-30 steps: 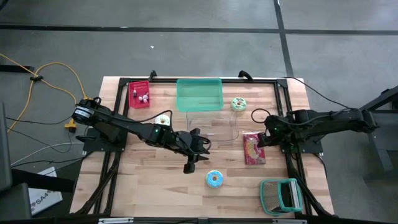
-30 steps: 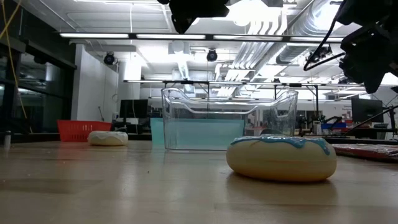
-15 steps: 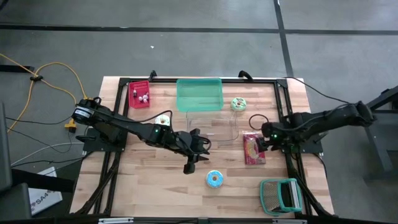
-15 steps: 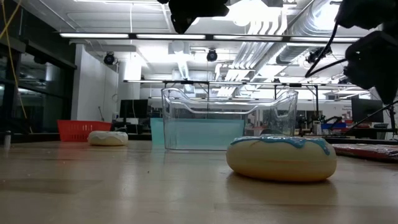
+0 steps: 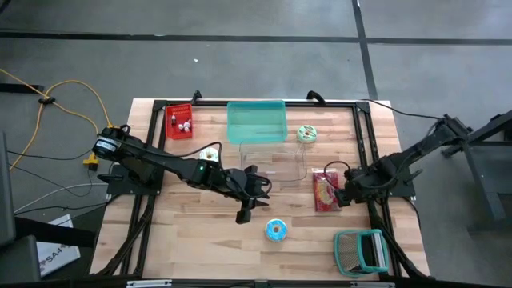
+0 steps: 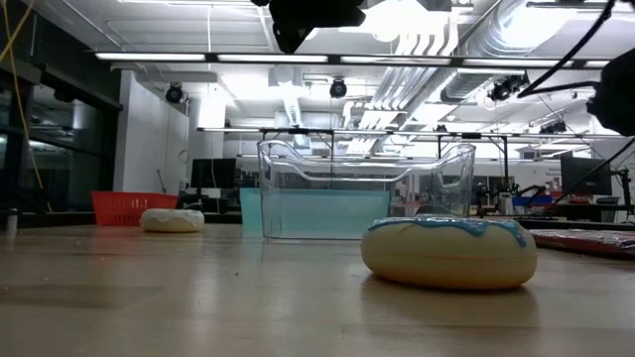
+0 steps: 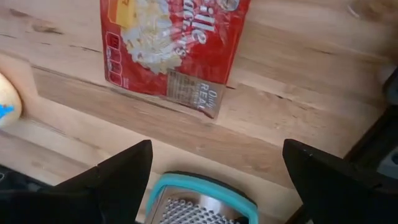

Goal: Pick & Place Food Item
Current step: Put the popcorn bag into the blue bin

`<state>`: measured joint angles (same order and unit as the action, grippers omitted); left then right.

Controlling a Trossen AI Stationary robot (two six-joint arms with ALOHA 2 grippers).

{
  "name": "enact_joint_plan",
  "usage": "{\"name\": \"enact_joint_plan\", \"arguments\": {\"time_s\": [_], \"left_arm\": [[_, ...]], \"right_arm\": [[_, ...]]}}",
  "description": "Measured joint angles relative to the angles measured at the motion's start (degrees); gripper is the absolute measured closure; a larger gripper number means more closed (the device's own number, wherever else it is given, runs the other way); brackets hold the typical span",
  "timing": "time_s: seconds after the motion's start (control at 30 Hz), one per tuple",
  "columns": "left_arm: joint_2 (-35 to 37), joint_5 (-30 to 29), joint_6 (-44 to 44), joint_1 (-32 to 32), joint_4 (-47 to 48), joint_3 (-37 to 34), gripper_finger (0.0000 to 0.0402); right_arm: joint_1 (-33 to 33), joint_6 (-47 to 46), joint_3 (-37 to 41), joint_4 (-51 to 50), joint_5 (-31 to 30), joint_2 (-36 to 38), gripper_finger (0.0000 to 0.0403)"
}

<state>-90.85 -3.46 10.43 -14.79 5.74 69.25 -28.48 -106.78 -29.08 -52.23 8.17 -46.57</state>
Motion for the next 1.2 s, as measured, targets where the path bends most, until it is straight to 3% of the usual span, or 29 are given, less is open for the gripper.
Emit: {"name": "enact_joint_plan", "arguments": {"time_s": [0.23, 0.83, 1.2], "left_arm": [[0.0, 0.0, -0.12, 0.0, 0.0, 0.0, 0.0297], [0.0, -0.01, 0.33, 0.0, 0.01, 0.0, 0.0297], [0.0, -0.02, 0.51, 0.0, 0.02, 0.0, 0.0297]], "right_arm": [[-7.59, -6.05, 0.0, 0.11, -8.46, 0.0, 0.0053], [-18.86, -17.32, 0.29, 0.99, -21.31, -0.08, 0.0053], [-25.54, -26.21, 13.36, 22.53, -28.79, -4.17, 0.0053]]}}
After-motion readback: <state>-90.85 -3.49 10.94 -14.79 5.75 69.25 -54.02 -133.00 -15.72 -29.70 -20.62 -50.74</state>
